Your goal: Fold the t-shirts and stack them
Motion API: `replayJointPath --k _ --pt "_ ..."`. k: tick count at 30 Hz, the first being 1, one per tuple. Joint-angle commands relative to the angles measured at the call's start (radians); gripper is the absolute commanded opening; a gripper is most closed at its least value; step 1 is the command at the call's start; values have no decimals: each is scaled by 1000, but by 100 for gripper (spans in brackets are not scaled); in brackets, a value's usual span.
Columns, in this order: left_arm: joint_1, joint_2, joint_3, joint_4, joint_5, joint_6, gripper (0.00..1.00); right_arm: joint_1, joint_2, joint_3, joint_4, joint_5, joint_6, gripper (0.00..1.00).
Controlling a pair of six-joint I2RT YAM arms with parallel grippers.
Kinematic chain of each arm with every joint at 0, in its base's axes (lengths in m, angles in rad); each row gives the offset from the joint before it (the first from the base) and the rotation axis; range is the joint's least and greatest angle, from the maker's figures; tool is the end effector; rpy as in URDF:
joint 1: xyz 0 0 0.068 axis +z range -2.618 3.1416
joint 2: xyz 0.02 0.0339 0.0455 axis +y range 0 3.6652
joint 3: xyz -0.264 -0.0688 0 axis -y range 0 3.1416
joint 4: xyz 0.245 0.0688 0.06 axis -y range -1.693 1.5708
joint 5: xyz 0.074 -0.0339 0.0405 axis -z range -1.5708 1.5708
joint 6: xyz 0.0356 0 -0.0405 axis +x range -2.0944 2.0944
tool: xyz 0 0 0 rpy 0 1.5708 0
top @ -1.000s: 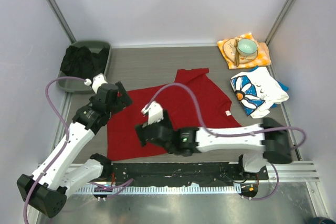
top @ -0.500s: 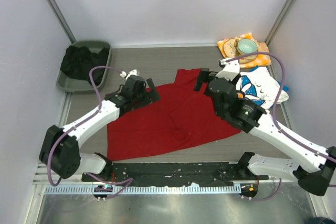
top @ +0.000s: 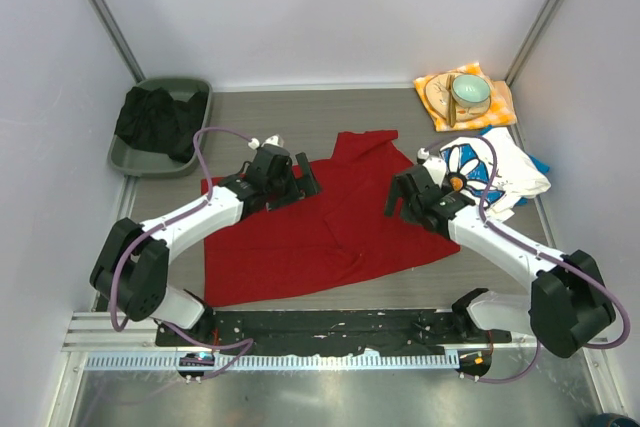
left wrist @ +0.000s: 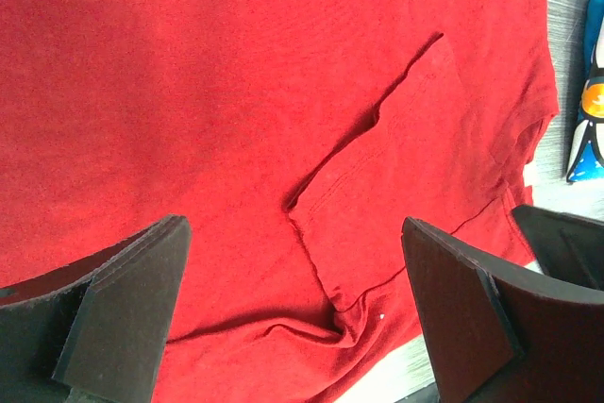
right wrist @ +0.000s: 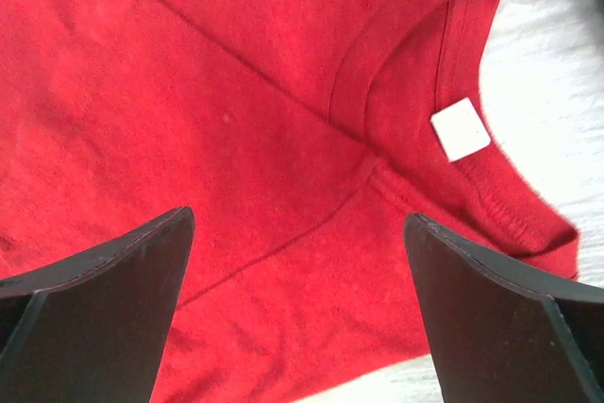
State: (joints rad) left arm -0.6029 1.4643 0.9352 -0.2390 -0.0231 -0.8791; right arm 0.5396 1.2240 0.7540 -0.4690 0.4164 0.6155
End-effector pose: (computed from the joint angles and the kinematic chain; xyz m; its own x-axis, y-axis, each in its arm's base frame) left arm 0.2579 -0.1765 0.2280 -0.7911 -0.3902 -0.4711 -0.0879 0.8347 -0.5437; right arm 0.2123 0.1103 0.2183 -0.7182 0.1853 -0.6707 0.1834 0.9802 0.0745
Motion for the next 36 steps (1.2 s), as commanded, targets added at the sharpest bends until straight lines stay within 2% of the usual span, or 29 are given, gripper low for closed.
replayJointPath --k 1,12,18,29,36 --pt "-5 -1 37 50 20 9 100 -12 -20 -50 15 -123 65 100" --pt "-5 31 -4 79 20 0 100 -13 -12 -194 73 -223 158 100" --pt "-5 30 -21 73 14 -1 100 6 -56 -254 6 -205 226 100" --pt "-5 -36 -85 76 -8 -20 100 201 -241 -292 -319 -70 444 100" --pt "-5 -97 -147 78 -8 -32 100 388 -322 -318 -362 -84 613 100"
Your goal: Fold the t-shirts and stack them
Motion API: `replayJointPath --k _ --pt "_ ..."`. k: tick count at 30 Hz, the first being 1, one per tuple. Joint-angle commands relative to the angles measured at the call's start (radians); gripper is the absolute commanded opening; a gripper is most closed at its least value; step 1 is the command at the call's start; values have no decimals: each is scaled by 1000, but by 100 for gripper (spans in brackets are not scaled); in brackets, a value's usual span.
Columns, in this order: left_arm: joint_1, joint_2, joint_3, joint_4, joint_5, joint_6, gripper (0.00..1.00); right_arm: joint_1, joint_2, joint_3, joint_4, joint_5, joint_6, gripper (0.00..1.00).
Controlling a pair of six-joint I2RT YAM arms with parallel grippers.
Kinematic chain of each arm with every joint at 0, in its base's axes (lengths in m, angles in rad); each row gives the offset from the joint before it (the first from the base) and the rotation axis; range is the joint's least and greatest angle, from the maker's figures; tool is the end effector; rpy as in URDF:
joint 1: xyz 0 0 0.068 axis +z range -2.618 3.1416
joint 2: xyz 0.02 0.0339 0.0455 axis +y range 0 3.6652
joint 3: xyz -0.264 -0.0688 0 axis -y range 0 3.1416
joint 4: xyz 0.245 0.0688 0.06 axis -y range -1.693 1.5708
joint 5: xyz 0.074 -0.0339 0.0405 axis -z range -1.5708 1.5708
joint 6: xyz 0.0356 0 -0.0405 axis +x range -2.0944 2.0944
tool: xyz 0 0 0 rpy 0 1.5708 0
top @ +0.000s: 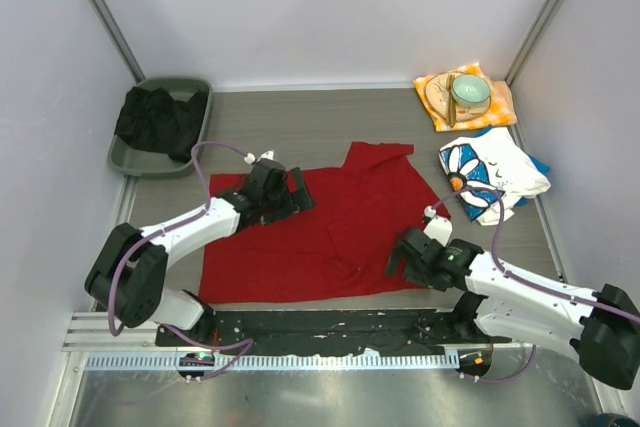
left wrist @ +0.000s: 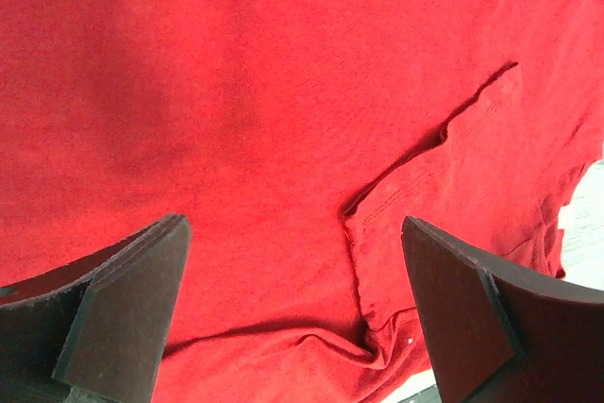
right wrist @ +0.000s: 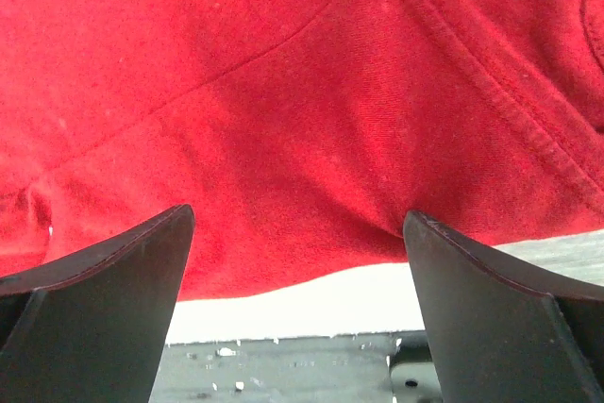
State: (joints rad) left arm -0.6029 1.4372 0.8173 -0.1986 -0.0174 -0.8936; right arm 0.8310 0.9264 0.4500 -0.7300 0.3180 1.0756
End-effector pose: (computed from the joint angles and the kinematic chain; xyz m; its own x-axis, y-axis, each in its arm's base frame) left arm 0.2425 -0.1662 0.2016 -0.8111 -0.3877 -0.4381 -0.1196 0.8429 -0.5246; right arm 0.1060 0.0996 0.1648 -0.8505 0.3079 -0.4264 0.2565 0.9506 0.1747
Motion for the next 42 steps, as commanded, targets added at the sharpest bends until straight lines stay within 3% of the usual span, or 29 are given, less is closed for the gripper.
replayJointPath --k 1,9,12,17,19,20,22,23,25,29,35,42 --pt "-5 -80 -35 33 -13 -21 100 123 -24 -7 -120 33 170 100" --pt "-5 -196 -67 -18 -29 -15 100 312 72 200 -255 213 280 100" --pt "-5 -222 -35 -61 -47 7 100 312 132 303 -263 314 213 100" --pt "5 -193 57 -145 -81 54 100 295 233 465 -37 404 -44 100" --pt "25 -172 86 -166 -85 74 100 245 300 513 74 385 -180 100" --pt "34 -152 121 -189 -85 81 100 150 319 542 127 344 -231 100" --pt "66 -126 161 -217 -85 107 100 32 379 553 293 167 -346 100" --pt "77 -115 199 -241 -90 113 100 -72 409 568 340 106 -368 100" --pt "123 -72 236 -260 -82 125 100 -151 472 614 392 29 -405 100" --pt "207 8 330 -312 -68 122 100 -303 682 806 397 -51 -468 100" --pt "310 132 434 -354 -32 119 100 -501 859 975 389 -128 -488 99" --pt "390 184 442 -397 -74 84 100 -687 963 1000 371 -135 -468 96"
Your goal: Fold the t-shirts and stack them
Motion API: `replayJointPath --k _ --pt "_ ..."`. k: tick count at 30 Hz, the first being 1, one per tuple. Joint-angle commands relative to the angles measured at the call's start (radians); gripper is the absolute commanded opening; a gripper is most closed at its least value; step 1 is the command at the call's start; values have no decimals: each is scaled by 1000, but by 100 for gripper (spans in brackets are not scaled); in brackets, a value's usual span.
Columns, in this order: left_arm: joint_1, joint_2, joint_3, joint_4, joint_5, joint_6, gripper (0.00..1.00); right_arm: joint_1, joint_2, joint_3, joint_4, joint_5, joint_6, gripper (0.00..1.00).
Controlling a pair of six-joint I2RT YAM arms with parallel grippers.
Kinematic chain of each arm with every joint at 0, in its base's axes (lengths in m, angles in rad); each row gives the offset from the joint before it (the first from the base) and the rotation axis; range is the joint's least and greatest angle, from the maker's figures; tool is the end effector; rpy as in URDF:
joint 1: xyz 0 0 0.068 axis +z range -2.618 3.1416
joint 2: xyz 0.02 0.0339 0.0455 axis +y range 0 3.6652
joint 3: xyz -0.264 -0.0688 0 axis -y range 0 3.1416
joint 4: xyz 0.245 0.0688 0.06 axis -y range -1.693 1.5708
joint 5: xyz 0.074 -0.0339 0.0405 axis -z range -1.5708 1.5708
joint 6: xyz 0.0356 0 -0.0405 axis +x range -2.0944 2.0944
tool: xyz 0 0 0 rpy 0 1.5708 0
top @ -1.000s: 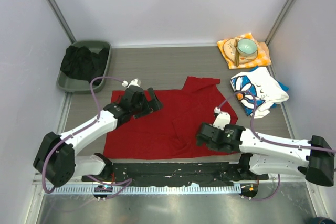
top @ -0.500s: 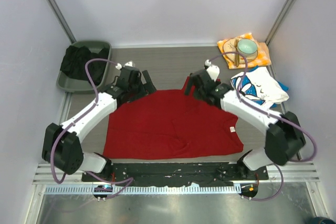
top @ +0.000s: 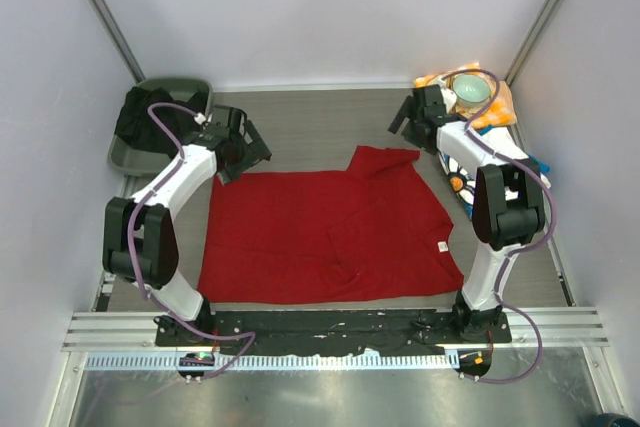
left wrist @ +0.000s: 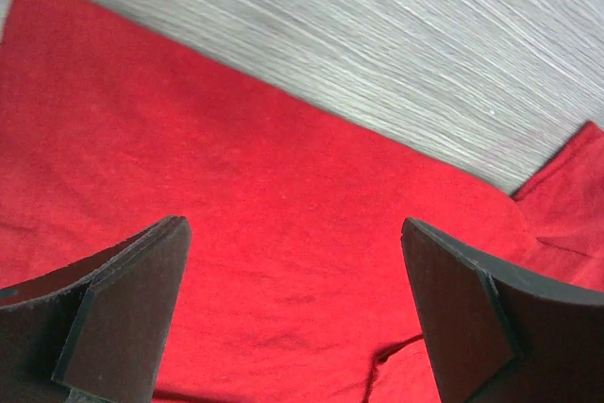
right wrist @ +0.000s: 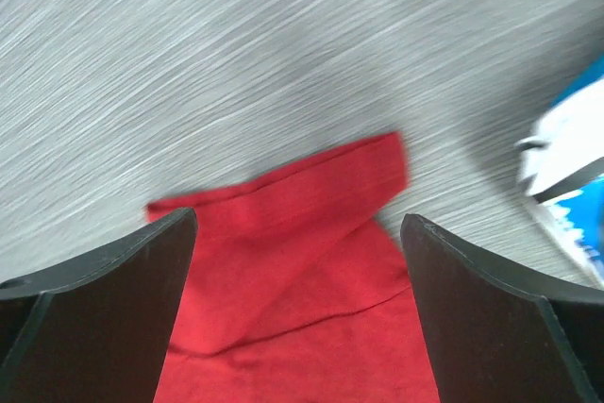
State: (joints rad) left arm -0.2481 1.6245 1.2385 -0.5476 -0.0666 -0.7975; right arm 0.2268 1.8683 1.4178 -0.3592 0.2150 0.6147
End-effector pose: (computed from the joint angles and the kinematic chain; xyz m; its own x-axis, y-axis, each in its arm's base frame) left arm 0.3388 -0.0834 0.2524 -0.6921 -0.5613 -0.4538 -0.4132 0.8236 -0.3884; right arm 0.4101 0.0868 0.2345 -0.6204 0.4351 -0.6525 0.3446 0.8986 0.2716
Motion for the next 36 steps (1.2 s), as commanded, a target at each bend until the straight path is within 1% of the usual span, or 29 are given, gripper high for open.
replayJointPath --k 1,2,4,7,12,15,18,23,24,30,32,36 --pt "41 -3 16 -49 -38 -17 100 -99 41 29 2 -43 6 95" --pt "61 0 16 -58 -50 -22 100 -122 52 30 2 -49 11 95" --pt "84 8 21 -64 -53 -37 100 -129 90 47 0 -65 13 94" --pt "128 23 29 -63 -24 -45 100 -132 123 73 -6 -72 17 93" --pt "147 37 32 -57 -4 -52 99 -132 170 92 -9 -78 31 85" --pt "147 40 30 -52 4 -58 99 -136 187 93 -11 -72 36 76" --pt "150 40 32 -60 -5 -54 98 -142 193 86 -12 -66 43 64" --pt "161 37 24 -68 -19 -58 98 -149 201 78 -12 -49 46 56" --pt "162 35 24 -68 -19 -58 98 -149 204 75 -11 -43 49 52" --pt "171 28 33 -78 -21 -52 98 -152 224 76 -12 -46 60 37" --pt "178 23 32 -83 -25 -49 98 -152 232 75 -11 -60 66 35" --pt "184 18 33 -86 -22 -48 98 -152 230 63 11 -86 79 34"
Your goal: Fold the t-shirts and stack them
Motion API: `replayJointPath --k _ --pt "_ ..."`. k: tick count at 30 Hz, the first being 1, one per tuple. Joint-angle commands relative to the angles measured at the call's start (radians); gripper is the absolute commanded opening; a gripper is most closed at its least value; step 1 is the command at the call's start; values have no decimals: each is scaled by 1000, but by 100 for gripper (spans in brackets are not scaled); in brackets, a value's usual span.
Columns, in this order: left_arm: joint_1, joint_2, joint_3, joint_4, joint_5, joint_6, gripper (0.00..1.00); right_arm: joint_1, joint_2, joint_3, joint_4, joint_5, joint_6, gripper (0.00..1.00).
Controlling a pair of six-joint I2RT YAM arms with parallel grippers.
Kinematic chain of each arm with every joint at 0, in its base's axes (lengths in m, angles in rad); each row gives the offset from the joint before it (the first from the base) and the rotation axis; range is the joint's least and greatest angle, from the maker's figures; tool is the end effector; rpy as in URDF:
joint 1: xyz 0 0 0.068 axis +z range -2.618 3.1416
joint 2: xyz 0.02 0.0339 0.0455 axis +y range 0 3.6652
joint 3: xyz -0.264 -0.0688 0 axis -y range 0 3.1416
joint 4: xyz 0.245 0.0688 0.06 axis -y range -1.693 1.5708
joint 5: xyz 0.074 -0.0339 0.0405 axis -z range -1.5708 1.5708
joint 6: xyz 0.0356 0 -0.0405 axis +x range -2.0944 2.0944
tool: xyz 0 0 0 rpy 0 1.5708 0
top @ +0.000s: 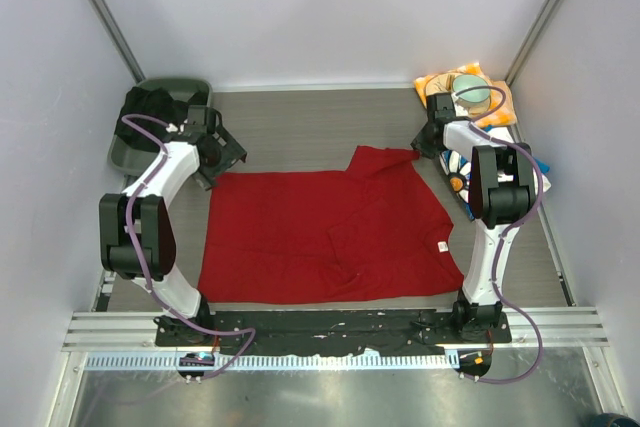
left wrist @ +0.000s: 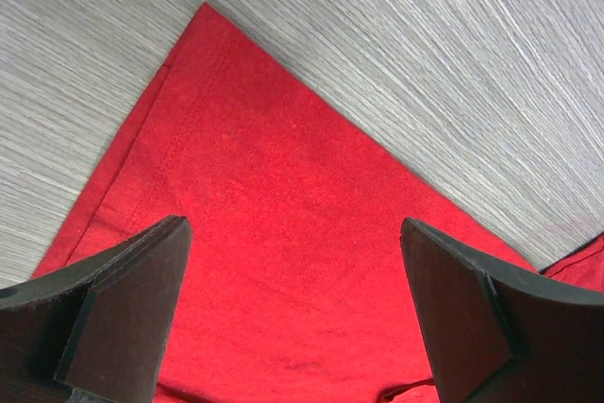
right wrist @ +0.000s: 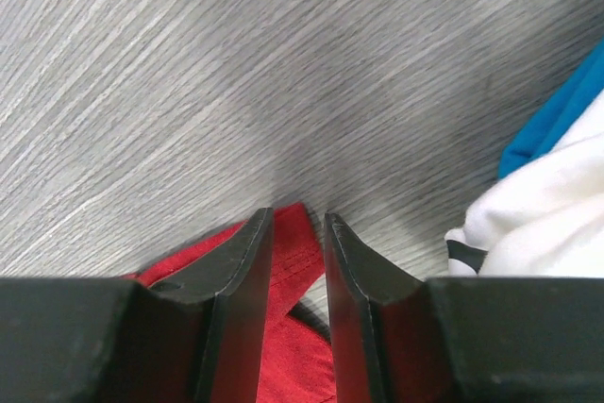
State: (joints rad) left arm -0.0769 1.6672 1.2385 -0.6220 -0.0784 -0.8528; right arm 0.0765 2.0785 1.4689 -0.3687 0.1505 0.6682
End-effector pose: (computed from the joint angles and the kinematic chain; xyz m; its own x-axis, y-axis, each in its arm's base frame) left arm 0.3468 -0.0239 0.2340 -0.5977 -0.7070 -0.3781 -0.6268 0.7061 -0.3296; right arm 0.4437 0.0287 0.1625 -0.6443 0.5650 -0.5154 0.5187 0.8181 0.2484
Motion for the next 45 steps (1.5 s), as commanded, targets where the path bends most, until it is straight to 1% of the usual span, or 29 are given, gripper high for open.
replayJointPath --k 1,10,13,16,17,19,27,29,32,38,40,45 --pt "14 -23 32 -10 -9 6 98 -1 20 4 24 -26 28 34" --pt "16 -21 22 -4 -4 3 98 13 22 -2 33 -58 28 34" --pt "16 -23 19 -2 -6 3 98 17 9 -10 28 -52 22 31" --pt "15 -21 18 -1 -3 1 98 16 -4 -24 27 -39 18 20" --pt "16 -21 19 1 -1 1 98 17 -5 -24 28 -39 16 12" --pt "15 -21 18 1 0 0 98 19 2 -18 24 -38 14 1" --pt "25 -17 45 -50 -52 20 98 37 -18 4 14 -6 2 1" --pt "31 -6 71 -96 -89 17 97 42 -37 4 13 6 -4 1" --pt "40 15 93 -123 -135 15 97 52 -63 -2 22 15 -12 1" --pt "48 107 134 -156 -176 26 93 74 -97 -16 30 23 -28 1" --pt "48 140 141 -147 -182 29 91 75 -109 -25 42 23 -35 1" --pt "48 192 176 -130 -205 78 88 77 -115 -36 51 8 -36 1"
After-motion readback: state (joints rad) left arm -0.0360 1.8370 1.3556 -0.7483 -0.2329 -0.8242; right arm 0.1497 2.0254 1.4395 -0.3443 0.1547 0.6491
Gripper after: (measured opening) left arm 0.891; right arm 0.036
